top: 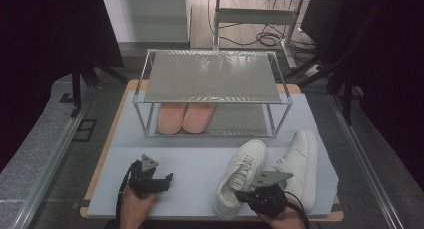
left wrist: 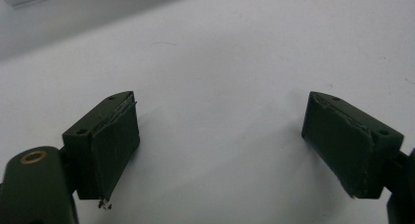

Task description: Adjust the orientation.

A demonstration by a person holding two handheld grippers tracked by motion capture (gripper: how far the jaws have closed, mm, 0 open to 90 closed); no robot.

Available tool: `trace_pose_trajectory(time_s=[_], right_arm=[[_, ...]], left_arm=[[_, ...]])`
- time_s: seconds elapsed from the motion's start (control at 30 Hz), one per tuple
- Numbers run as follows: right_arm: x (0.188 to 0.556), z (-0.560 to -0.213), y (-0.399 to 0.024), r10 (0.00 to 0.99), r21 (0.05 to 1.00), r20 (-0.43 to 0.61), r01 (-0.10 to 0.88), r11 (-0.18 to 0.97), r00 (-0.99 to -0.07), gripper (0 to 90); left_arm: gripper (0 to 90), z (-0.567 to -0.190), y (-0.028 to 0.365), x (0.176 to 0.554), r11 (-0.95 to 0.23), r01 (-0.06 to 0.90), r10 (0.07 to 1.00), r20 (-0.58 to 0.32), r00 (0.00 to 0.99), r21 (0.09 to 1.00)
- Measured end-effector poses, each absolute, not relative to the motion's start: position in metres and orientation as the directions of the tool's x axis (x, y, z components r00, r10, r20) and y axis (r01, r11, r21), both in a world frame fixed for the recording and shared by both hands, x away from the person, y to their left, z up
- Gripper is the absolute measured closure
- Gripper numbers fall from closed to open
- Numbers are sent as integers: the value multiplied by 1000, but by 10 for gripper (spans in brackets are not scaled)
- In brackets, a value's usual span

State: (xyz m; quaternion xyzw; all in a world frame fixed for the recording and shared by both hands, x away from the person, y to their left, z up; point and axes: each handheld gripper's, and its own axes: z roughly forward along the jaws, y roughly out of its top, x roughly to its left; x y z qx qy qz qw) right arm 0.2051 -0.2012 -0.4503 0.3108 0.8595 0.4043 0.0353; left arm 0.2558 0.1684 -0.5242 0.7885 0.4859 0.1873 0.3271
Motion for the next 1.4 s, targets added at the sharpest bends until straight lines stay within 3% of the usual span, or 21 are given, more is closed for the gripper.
trace_pose_trajectory(time_s=[0.5, 0.7, 1.07, 1.4], right_arm=[[226, -454, -249, 705, 682, 123, 576, 451, -698, 897], [226, -451, -252, 706, 676, 131, 584, 450, -696, 893], [222, -419, -268, 743, 684, 79, 578, 444, -664, 754], [237, -434, -261, 774, 614, 77, 641, 459, -629, 591]], left_arm=[[139, -524, 169, 256, -318, 644, 888, -20, 460, 695], [139, -524, 168, 256, -314, 644, 889, -23, 458, 698], [139, -524, 168, 256, -310, 644, 890, -25, 456, 700], [139, -524, 169, 256, -321, 644, 887, -18, 461, 695]])
